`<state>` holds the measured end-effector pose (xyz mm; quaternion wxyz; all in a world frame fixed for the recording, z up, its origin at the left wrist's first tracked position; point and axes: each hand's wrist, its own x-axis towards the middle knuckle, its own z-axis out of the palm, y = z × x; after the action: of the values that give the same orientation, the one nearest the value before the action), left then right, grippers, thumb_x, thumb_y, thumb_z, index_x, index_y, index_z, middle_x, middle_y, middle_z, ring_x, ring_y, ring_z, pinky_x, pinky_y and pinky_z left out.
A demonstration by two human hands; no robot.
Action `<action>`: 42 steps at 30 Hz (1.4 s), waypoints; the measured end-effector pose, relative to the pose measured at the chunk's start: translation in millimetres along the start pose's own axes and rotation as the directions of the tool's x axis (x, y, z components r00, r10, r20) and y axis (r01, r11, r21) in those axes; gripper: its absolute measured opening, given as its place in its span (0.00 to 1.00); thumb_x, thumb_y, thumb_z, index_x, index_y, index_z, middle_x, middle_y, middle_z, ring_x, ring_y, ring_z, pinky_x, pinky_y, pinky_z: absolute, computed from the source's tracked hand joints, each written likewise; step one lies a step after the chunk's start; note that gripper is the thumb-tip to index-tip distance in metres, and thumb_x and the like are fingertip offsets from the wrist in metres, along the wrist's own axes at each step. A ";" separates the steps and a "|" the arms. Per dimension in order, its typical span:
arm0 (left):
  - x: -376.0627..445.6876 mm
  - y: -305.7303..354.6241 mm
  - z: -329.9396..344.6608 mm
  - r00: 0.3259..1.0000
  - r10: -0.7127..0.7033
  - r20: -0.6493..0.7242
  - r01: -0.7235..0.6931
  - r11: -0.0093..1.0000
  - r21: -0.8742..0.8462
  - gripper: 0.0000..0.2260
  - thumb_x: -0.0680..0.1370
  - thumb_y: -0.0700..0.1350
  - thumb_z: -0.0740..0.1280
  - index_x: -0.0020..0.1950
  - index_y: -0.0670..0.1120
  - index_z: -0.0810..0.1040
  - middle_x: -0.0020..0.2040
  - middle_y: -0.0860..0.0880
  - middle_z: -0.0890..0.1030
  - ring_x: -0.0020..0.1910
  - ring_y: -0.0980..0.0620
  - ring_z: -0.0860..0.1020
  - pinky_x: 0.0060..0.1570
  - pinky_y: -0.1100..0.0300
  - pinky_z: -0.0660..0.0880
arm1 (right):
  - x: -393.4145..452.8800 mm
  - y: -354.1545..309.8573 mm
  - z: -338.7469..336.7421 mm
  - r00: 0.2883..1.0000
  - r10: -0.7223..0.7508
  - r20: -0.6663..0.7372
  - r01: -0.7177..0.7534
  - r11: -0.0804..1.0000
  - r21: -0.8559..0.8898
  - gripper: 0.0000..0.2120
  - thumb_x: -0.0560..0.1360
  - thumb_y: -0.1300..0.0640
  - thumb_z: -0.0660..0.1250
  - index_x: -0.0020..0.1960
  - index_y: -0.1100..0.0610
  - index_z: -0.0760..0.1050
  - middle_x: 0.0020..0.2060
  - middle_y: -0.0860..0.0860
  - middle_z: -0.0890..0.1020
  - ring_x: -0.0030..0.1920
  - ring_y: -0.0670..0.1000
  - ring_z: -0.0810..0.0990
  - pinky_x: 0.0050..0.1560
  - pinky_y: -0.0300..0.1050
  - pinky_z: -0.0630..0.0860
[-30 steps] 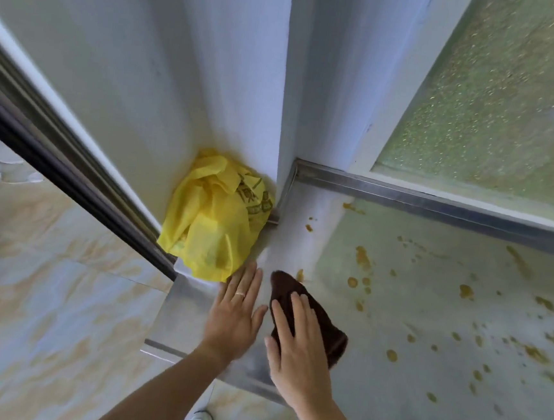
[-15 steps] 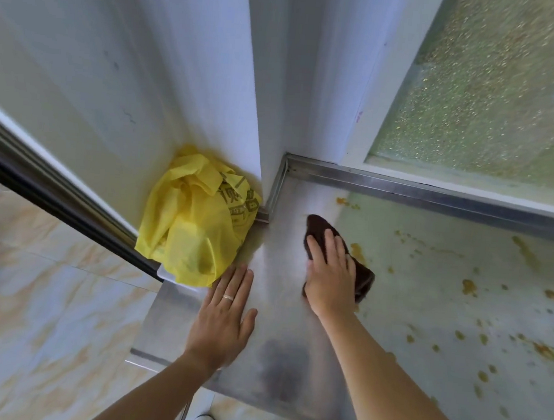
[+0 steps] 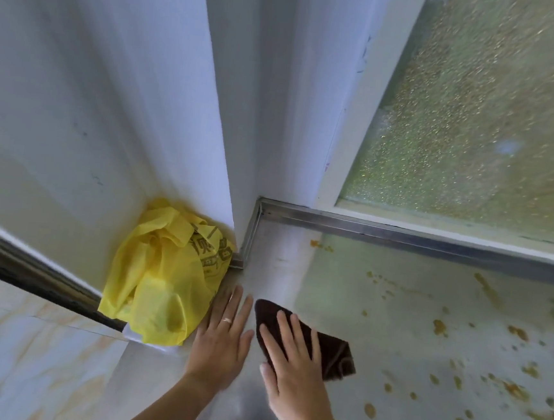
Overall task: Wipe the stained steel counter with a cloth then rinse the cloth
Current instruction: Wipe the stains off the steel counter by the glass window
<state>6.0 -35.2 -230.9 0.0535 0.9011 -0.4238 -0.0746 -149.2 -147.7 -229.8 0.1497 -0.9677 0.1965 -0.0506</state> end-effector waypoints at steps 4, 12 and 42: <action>-1.0 -3.8 13.8 0.998 -0.001 -0.056 -0.001 1.000 -0.031 0.29 0.83 0.56 0.54 0.83 0.50 0.54 0.84 0.48 0.54 0.83 0.49 0.51 0.79 0.46 0.53 | 51.9 4.7 3.3 1.000 0.019 -0.012 -0.019 0.999 -0.027 0.25 0.85 0.45 0.53 0.82 0.44 0.58 0.84 0.49 0.51 0.84 0.53 0.48 0.79 0.61 0.51; -0.7 -4.3 13.1 0.998 -0.005 -0.056 0.003 0.999 -0.038 0.30 0.82 0.55 0.56 0.83 0.52 0.54 0.84 0.50 0.53 0.83 0.49 0.51 0.81 0.52 0.43 | 166.0 17.6 3.5 0.984 0.171 -0.040 -0.170 0.985 0.030 0.25 0.85 0.47 0.55 0.81 0.49 0.62 0.83 0.53 0.56 0.83 0.56 0.51 0.80 0.63 0.51; 84.5 38.8 1.8 0.987 -0.084 -0.137 0.067 0.989 -0.130 0.27 0.80 0.49 0.57 0.79 0.43 0.65 0.77 0.44 0.68 0.78 0.46 0.65 0.73 0.46 0.69 | 203.8 54.2 -3.8 0.998 -0.059 -0.030 0.059 0.998 0.006 0.24 0.85 0.46 0.50 0.80 0.49 0.64 0.82 0.48 0.60 0.83 0.53 0.53 0.81 0.58 0.51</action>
<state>29.5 -125.1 -234.0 0.1368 0.9144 -0.3789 -0.0384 17.5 -276.9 -235.0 0.1484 -0.9717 0.1698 -0.0702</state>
